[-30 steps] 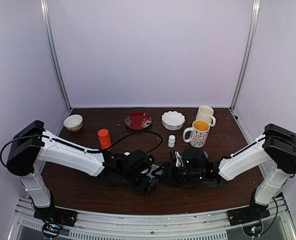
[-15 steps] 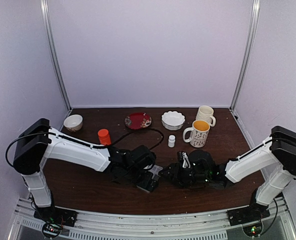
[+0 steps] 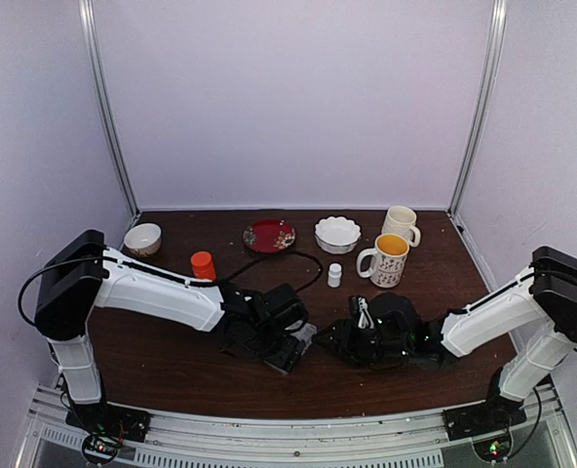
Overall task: Sort the pills into containers
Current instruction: Open the lid of the pill container, then adjust the pill container at the center of the board.
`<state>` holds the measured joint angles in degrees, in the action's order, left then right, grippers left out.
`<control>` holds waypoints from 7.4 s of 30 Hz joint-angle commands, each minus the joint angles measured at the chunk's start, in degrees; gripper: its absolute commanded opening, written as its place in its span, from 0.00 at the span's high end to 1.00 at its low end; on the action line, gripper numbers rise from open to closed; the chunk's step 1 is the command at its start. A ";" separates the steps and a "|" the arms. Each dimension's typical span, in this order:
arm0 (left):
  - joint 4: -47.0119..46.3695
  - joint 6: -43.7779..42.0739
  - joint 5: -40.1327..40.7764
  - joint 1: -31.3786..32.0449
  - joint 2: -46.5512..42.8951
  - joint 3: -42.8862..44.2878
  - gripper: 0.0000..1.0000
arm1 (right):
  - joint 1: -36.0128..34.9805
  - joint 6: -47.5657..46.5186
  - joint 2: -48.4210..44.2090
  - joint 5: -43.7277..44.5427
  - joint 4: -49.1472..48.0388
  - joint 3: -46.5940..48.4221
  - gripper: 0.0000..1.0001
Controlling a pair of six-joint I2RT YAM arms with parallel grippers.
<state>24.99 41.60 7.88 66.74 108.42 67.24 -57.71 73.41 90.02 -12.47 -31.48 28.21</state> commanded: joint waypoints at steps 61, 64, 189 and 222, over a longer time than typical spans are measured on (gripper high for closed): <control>-19.22 7.12 -15.70 -3.92 -9.71 -12.57 0.36 | -0.82 -4.04 3.02 -4.07 -2.22 4.37 1.00; -19.04 7.33 -15.30 -3.90 -9.65 -12.62 0.36 | -0.89 -3.65 2.90 -3.99 -3.17 3.87 1.00; -2.99 4.80 0.11 -8.07 -11.83 -15.32 0.44 | -1.88 -17.97 7.39 0.67 27.27 18.38 0.31; 2.61 0.43 9.18 -0.74 -13.89 -4.13 0.34 | -1.35 -26.82 -0.45 6.59 37.27 21.98 0.37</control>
<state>28.40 43.97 15.05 66.00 97.80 61.80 -59.33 48.27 92.58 -8.38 4.58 48.42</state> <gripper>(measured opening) 0.656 0.629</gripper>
